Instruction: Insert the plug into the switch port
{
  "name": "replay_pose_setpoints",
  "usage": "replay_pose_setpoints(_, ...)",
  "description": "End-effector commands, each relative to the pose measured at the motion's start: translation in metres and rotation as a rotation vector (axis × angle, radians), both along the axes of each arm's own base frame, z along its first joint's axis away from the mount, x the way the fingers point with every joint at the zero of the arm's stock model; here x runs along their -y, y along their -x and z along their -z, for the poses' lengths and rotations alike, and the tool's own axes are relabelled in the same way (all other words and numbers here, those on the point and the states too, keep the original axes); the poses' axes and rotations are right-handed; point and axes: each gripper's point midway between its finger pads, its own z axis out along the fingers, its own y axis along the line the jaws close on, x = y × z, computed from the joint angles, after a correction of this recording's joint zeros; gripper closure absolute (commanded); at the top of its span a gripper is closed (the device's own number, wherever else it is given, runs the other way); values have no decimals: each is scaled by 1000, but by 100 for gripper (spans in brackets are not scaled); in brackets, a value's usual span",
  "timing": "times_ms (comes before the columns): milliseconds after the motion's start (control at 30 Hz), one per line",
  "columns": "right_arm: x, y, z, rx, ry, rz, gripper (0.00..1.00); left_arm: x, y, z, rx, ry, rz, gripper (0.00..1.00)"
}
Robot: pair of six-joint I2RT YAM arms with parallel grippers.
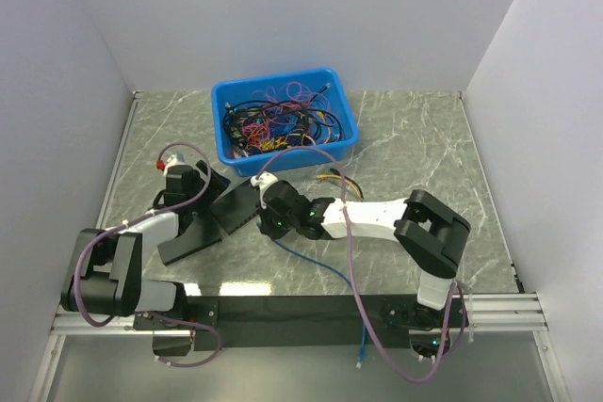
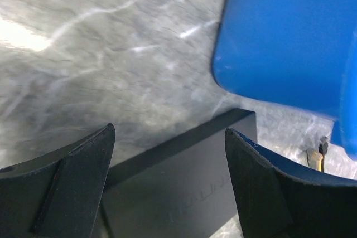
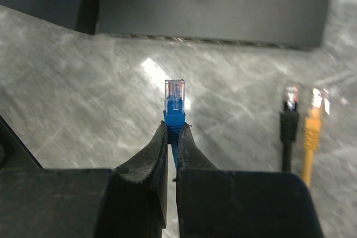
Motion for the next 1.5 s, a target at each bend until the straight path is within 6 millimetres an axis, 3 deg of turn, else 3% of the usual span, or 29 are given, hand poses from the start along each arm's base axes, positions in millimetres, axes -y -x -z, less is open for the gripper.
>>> replay_pose_setpoints(0,-28,1,-16,-3,-68,-27,100,11,-9,-10,50,15,19,14)
replay_pose_setpoints(67,-36,3,-15,-4,-66,-40,100,14,-8,-7,41,20,24,15)
replay_pose_setpoints(500,-39,13,17,-14,84,-40,100,35,1,-8,46,45,73,15)
replay_pose_setpoints(700,-30,3,30,1,166,15,100,32,1,-9,48,24,60,15)
replay_pose_setpoints(967,-31,-7,28,34,189,47,100,30,3,0,31,24,51,14)
replay_pose_setpoints(1467,-48,-3,22,45,184,15,100,32,4,8,15,22,64,16)
